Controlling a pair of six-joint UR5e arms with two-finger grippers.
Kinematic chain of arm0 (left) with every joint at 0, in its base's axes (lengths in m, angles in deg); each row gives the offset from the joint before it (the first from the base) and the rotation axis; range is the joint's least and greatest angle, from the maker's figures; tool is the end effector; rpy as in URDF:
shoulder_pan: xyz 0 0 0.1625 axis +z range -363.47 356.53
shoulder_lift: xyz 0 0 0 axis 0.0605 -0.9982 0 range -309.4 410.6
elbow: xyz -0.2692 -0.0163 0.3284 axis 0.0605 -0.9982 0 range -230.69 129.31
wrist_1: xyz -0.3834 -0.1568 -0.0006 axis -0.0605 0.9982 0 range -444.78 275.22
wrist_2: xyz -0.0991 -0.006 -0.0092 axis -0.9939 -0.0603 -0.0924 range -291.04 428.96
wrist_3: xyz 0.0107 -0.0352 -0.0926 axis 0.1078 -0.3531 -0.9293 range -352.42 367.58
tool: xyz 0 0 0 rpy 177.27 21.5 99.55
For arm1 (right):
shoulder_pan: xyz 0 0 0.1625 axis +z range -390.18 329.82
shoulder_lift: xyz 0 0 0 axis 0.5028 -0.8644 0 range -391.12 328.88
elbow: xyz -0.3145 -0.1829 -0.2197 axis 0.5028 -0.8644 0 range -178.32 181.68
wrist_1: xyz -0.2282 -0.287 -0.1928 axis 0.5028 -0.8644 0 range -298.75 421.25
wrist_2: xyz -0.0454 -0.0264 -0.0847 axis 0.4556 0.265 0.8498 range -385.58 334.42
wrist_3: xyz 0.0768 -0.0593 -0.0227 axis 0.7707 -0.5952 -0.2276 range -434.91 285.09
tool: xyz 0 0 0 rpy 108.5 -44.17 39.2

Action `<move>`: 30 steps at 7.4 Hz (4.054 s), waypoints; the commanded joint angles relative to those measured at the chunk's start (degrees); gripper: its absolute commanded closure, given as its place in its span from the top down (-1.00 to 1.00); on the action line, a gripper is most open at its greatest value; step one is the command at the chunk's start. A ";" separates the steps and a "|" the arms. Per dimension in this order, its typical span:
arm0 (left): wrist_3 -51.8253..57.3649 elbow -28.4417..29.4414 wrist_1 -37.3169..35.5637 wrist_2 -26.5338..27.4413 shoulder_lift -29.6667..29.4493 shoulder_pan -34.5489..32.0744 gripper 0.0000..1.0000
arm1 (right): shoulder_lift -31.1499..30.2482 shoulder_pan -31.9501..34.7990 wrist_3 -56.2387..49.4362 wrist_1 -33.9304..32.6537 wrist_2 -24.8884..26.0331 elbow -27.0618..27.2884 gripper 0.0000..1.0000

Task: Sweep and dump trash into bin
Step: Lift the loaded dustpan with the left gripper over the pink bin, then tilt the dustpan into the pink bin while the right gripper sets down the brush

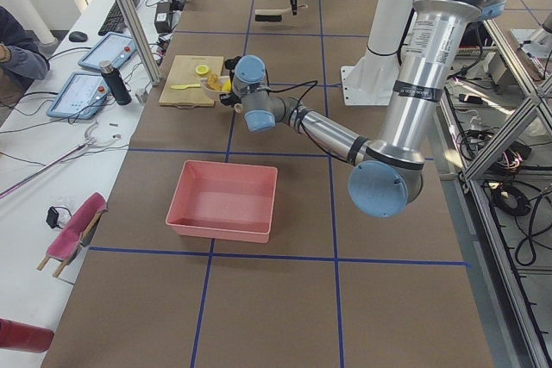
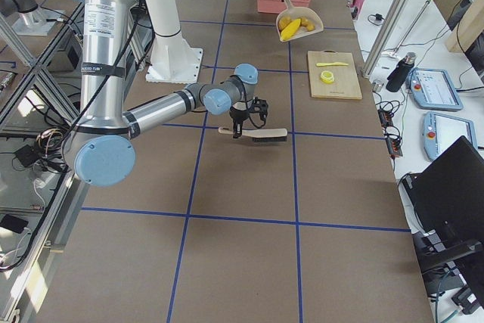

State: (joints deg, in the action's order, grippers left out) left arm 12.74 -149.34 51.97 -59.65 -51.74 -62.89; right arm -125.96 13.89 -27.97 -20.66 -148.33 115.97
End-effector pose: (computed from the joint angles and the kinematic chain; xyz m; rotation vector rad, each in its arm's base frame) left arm 0.2271 -0.5242 0.3743 1.0128 0.8580 0.9300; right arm -0.2761 -0.3778 0.4836 -0.0839 -0.7248 -0.1204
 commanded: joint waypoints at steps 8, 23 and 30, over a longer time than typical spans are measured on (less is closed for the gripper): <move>31.83 -5.38 -13.26 -19.46 21.56 -28.34 -1.00 | 3.87 -0.04 0.87 0.52 -3.63 -5.04 0.18; 69.73 -12.88 -49.21 -6.51 16.30 -42.35 -1.00 | 8.97 37.92 -38.15 -0.71 -4.59 -23.22 1.00; 60.60 -9.39 -47.54 -21.68 3.86 -15.07 -1.00 | 7.76 43.97 -29.19 0.00 -12.76 -22.80 1.00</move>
State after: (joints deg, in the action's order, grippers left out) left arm 75.04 -160.90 4.44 -81.42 -43.55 -84.29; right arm -116.30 55.11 -57.27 -20.59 -159.78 91.81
